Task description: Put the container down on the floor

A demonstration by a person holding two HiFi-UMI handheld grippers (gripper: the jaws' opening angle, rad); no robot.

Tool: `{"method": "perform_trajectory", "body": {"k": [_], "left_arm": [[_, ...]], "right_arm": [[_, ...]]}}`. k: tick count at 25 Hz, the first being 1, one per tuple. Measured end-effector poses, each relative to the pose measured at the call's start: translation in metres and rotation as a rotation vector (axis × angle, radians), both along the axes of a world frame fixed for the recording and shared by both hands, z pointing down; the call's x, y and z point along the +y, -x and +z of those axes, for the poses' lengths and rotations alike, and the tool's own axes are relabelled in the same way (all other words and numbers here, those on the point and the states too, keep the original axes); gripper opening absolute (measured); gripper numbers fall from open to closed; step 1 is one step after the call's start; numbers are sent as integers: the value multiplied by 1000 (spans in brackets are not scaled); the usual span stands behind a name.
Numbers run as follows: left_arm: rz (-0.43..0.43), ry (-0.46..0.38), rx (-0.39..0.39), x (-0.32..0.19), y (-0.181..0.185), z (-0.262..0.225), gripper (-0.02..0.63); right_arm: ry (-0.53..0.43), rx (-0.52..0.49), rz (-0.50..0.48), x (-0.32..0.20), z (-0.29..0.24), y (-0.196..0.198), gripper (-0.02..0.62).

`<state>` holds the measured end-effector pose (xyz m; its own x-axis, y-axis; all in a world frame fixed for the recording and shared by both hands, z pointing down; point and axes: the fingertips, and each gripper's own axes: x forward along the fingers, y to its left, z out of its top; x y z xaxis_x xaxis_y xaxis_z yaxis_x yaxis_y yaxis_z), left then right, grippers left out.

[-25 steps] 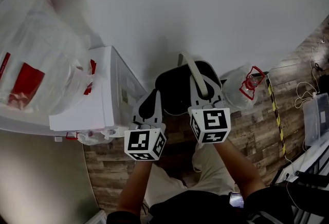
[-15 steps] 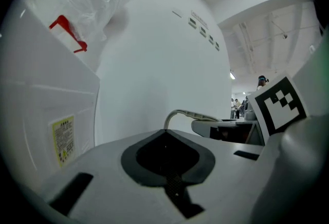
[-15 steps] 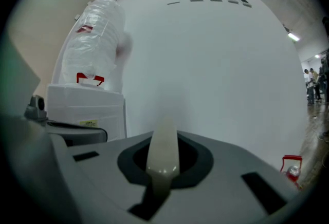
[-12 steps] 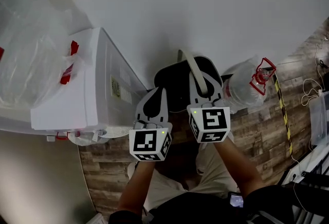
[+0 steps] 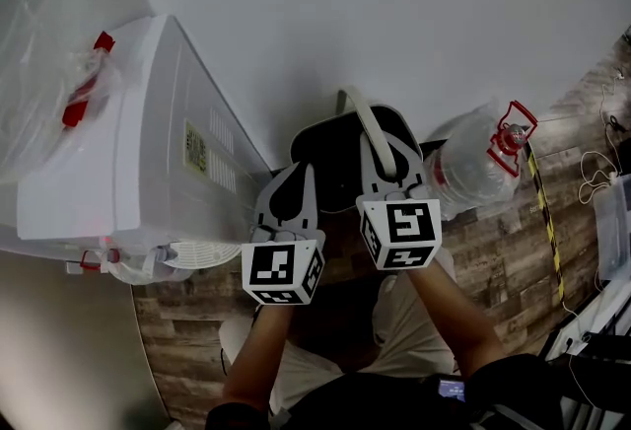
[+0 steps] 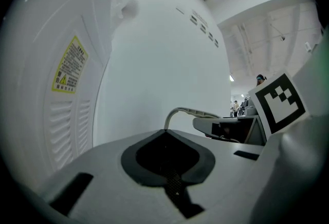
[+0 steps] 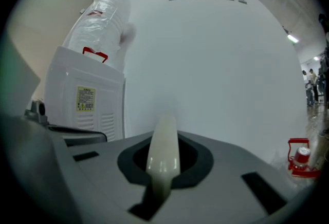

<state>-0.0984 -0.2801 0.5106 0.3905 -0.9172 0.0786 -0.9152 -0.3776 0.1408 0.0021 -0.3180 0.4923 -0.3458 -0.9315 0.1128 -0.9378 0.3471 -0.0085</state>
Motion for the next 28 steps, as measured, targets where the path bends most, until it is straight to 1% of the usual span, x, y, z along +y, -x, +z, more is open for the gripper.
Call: {"method": "perform_trajectory", "body": {"k": [5,12,21,28], "left_arm": [[-2,-8,5,3,7,20,15],[1,-22,2,6,10,36,15],[10,-24,-20,10,8,58,15],[-4,-22,-14,10,16,71,15]], "right_arm": [[-9,-3,15,2,18,1,31],[-9,-14,19,5,40,0,31],[-11,-21,25,8,61,0,31],[-11,-30,23,10,72,2,31]]}}
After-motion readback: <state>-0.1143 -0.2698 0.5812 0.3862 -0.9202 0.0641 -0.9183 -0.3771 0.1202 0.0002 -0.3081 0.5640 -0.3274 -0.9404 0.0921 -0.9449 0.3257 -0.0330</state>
